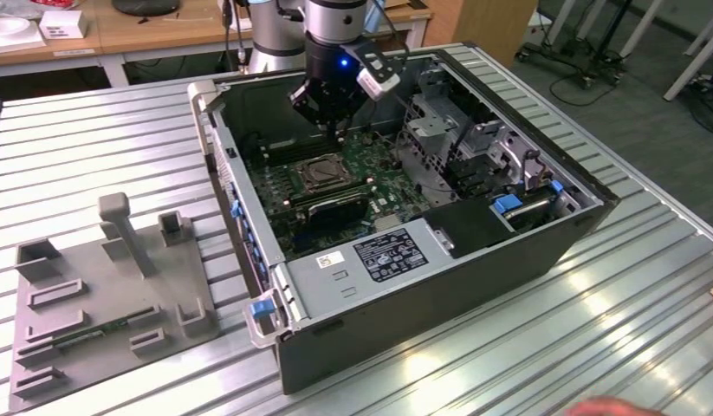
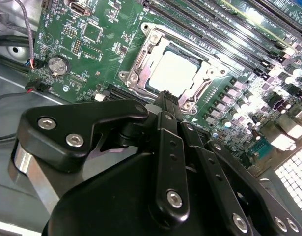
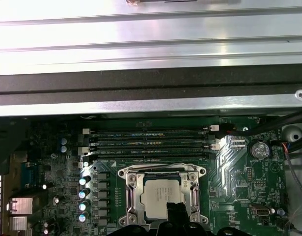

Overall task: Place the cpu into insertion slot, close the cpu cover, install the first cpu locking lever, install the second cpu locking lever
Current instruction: 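Install the first cpu locking lever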

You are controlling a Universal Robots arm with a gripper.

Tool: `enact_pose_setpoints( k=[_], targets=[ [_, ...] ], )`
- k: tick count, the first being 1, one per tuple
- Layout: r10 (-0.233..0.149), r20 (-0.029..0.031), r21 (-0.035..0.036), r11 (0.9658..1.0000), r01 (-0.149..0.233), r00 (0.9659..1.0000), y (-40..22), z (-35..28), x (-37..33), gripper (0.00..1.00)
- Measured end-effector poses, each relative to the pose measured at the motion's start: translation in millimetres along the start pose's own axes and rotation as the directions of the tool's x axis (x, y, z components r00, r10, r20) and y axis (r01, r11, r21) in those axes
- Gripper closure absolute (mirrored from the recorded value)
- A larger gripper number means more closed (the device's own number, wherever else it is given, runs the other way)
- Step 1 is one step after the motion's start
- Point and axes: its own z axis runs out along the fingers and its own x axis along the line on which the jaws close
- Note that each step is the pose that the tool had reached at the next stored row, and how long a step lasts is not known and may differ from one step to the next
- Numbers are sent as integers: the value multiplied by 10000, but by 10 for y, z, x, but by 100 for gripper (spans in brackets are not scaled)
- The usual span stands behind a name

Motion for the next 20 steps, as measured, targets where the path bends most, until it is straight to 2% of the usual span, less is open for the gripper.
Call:
enact_pose_setpoints(
  k=[12, 20],
  targets=[
    [-3, 0, 0, 10000, 3, 10000, -1, -24, -1, 90],
    [0, -1, -1, 10000, 0, 10000, -95, -27, -4, 90]
  ],
)
